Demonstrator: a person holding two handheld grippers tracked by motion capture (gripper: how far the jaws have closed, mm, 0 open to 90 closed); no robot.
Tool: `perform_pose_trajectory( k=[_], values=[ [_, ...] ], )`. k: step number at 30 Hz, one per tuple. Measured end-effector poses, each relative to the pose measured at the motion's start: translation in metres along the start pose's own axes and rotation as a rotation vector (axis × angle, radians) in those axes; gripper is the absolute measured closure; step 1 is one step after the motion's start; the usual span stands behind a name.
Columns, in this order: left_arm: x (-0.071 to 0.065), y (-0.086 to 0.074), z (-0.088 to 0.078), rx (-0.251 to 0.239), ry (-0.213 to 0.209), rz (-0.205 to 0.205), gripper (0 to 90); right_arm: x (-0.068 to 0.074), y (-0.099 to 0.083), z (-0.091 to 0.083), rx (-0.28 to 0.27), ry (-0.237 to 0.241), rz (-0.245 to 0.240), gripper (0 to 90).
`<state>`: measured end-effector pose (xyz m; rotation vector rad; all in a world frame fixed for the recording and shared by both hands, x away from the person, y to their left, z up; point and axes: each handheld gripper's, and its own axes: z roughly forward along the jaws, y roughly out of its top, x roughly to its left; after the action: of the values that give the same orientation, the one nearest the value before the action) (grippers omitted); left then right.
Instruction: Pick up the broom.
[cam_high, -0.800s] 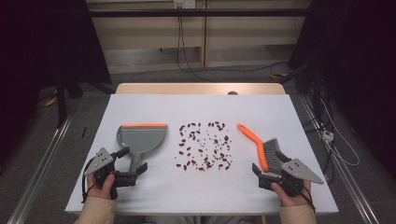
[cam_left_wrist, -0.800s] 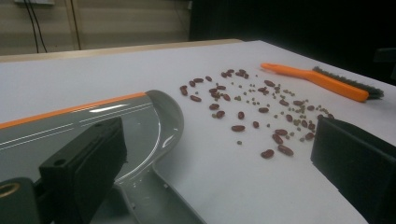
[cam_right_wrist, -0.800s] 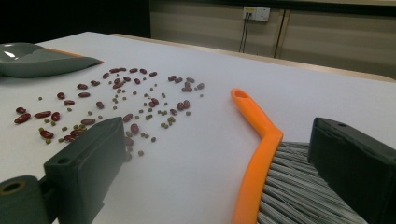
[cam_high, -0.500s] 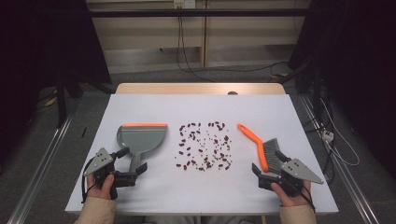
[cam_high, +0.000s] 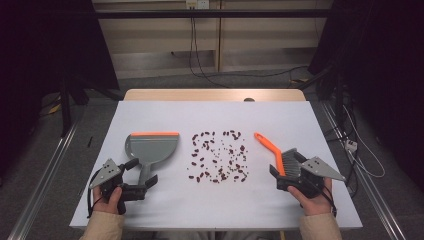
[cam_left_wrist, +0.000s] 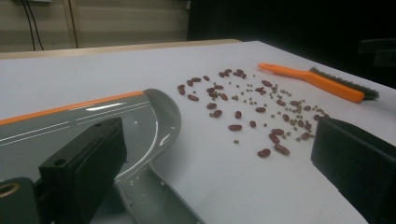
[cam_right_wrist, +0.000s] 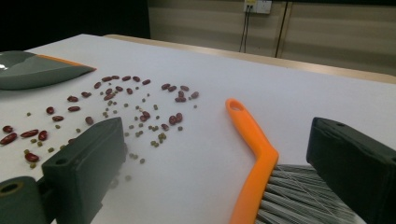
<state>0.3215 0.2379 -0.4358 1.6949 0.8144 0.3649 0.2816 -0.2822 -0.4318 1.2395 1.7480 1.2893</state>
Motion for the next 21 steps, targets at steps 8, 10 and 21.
perform_pose_trajectory(
  k=[8,10,21],
  values=[
    [0.001,0.000,-0.001,-0.006,0.002,-0.006,3.2,-0.011,0.011,0.018,0.071,-0.014,-0.001,7.4],
    [0.001,0.000,0.000,-0.006,-0.003,-0.008,3.2,-0.014,0.013,0.025,0.088,-0.013,0.012,7.6],
    [0.000,0.001,0.001,-0.003,0.003,-0.004,3.2,-0.021,0.027,0.054,0.182,-0.009,0.042,11.1]
  ],
)
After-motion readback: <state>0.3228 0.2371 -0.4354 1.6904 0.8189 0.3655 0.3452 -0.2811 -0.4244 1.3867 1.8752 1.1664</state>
